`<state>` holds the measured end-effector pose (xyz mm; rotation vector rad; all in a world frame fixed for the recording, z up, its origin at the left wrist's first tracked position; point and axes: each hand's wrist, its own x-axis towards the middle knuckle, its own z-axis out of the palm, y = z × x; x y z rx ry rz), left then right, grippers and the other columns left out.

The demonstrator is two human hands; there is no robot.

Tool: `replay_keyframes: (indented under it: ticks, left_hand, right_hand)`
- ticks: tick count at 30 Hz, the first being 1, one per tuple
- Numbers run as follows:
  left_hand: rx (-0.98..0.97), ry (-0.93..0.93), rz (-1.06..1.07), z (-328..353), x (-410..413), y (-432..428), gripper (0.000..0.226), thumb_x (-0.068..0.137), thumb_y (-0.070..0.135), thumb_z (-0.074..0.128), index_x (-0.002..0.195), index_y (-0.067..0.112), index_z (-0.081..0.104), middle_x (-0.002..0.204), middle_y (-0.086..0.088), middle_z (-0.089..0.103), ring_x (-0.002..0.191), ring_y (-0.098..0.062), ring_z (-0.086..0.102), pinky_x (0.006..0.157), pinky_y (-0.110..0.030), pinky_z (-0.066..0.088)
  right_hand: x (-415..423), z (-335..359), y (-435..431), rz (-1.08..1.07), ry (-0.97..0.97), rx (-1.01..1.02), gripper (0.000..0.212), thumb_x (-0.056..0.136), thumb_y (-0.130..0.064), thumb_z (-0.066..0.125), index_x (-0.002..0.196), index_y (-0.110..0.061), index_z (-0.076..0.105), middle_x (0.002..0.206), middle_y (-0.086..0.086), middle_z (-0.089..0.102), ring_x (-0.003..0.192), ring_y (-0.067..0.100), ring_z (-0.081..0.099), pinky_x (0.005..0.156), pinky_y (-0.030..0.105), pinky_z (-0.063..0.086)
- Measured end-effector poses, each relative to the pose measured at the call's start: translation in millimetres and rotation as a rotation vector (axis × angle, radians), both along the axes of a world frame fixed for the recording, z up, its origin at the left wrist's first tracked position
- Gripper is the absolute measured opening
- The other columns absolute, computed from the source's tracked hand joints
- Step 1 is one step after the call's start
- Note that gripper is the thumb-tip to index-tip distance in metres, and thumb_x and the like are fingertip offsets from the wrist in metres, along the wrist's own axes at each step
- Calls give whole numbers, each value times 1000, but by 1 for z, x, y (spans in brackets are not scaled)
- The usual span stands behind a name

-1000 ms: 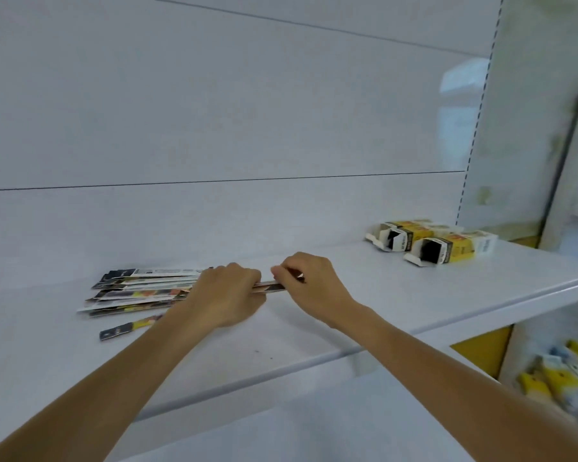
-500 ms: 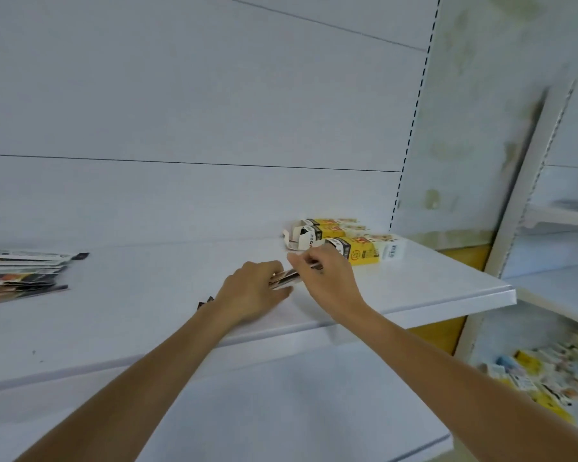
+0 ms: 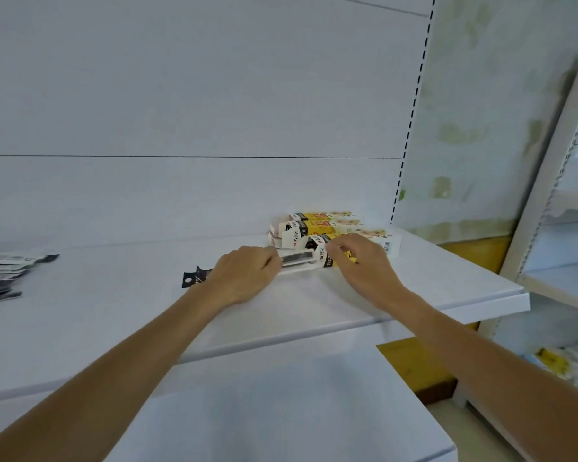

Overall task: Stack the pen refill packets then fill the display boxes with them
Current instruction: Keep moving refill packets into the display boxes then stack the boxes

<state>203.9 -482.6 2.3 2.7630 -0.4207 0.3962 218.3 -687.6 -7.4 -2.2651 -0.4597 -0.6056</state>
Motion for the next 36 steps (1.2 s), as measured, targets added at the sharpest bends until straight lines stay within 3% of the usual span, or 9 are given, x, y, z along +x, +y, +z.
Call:
replay_keyframes:
  ticks: [3, 8, 13, 18, 23, 27, 34, 36]
  left_hand:
    - [13, 7, 52, 2, 23, 9, 29, 99, 32, 28, 81, 15, 41, 70, 4, 47, 77, -26, 48, 68, -34, 34]
    - [74, 83, 106, 4, 62, 13, 27, 99, 35, 27, 92, 14, 43, 76, 0, 47, 80, -26, 46, 67, -32, 31]
    - [-12, 167, 33, 8, 92, 5, 24, 96, 33, 38, 74, 23, 39, 74, 1, 46, 75, -24, 49, 62, -30, 32]
    - [226, -37, -60, -1, 99, 7, 19, 96, 37, 41, 92, 18, 44, 80, 4, 50, 81, -24, 50, 68, -33, 38]
    - [259, -100, -56, -10, 97, 7, 26, 97, 39, 37, 117, 24, 46, 76, 7, 50, 81, -24, 51, 67, -32, 35]
    - [343, -177, -36, -15, 98, -2, 26, 98, 39, 34, 111, 20, 45, 96, 2, 65, 92, -26, 59, 65, -31, 35]
    - [376, -236, 90, -17, 108, -24, 32, 98, 37, 38, 119, 14, 44, 109, -1, 64, 99, -26, 59, 65, -30, 36]
    - [338, -189, 84, -16, 109, -28, 30, 98, 36, 39, 113, 12, 47, 108, -3, 64, 98, -27, 58, 68, -32, 37]
  right_hand:
    - [26, 7, -31, -93, 7, -68, 25, 93, -28, 52, 107, -13, 65, 109, 0, 62, 100, 15, 55, 89, 29, 40]
    - [72, 11, -66, -253, 31, -177, 31, 94, -28, 50, 117, -9, 59, 121, 7, 59, 112, 21, 52, 94, 33, 39]
    - [97, 9, -74, -260, -12, -420, 36, 96, -32, 44, 123, -11, 55, 131, 4, 54, 122, 20, 44, 96, 36, 36]
    - [111, -7, -76, -190, -35, -451, 49, 89, -49, 27, 102, -19, 64, 106, -4, 65, 102, 20, 52, 78, 29, 34]
    - [122, -12, -80, -175, -120, -435, 41, 85, -44, 32, 95, -18, 63, 93, -4, 67, 89, 18, 54, 75, 32, 38]
    - [127, -12, -80, -154, -158, -465, 37, 86, -40, 34, 93, -16, 61, 83, -2, 64, 77, 19, 56, 67, 34, 42]
    - [129, -12, -85, -128, -155, -477, 24, 92, -34, 43, 90, -16, 59, 82, -3, 61, 79, 20, 54, 66, 29, 32]
    - [128, -12, -84, -123, -169, -466, 32, 88, -40, 36, 89, -17, 58, 81, -4, 60, 78, 19, 52, 64, 28, 31]
